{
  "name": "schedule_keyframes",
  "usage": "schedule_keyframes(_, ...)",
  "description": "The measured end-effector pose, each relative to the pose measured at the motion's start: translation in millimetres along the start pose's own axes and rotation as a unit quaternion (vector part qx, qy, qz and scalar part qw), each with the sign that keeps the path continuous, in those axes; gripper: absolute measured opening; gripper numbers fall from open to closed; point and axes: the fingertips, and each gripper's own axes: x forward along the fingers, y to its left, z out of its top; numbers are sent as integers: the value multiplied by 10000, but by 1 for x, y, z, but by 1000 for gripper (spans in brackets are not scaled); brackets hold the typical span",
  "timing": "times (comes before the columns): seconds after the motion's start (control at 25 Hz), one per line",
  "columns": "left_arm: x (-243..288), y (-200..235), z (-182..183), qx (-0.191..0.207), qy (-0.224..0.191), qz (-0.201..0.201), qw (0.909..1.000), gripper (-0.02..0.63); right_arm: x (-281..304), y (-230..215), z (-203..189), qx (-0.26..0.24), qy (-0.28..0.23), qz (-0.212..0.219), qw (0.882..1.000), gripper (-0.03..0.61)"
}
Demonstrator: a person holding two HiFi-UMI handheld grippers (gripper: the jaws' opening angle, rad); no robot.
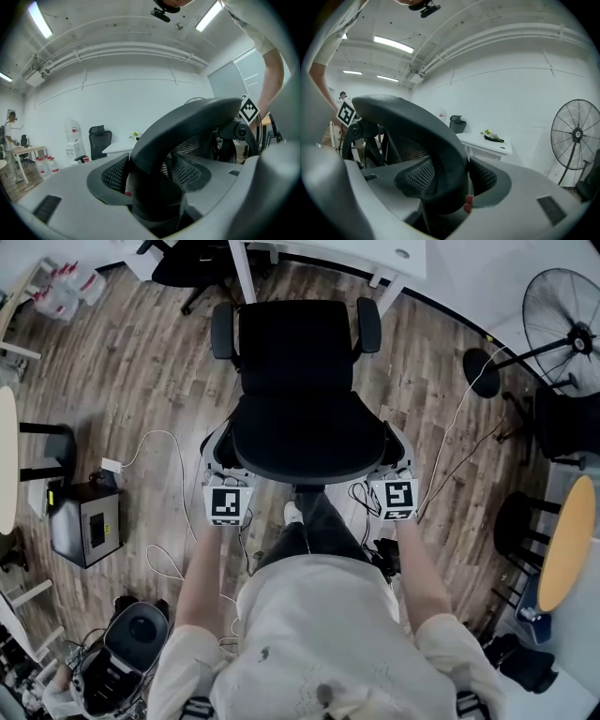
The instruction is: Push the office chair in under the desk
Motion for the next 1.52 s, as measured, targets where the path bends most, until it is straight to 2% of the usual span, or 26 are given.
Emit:
schedule_keyframes(0.32, 33, 12, 5, -92, -130, -1, 9999, 304, 31, -20, 5, 21, 47, 7, 10000, 241)
schedule_keyframes(1.24, 152, 30, 22, -36, -52, -30, 10000, 302, 116, -106, 22, 47, 41, 20, 10000, 241)
schedule_keyframes(1.52, 172, 32, 26, -16, -66, -18, 10000, 302, 128, -121, 27, 6, -5, 0, 10000, 241)
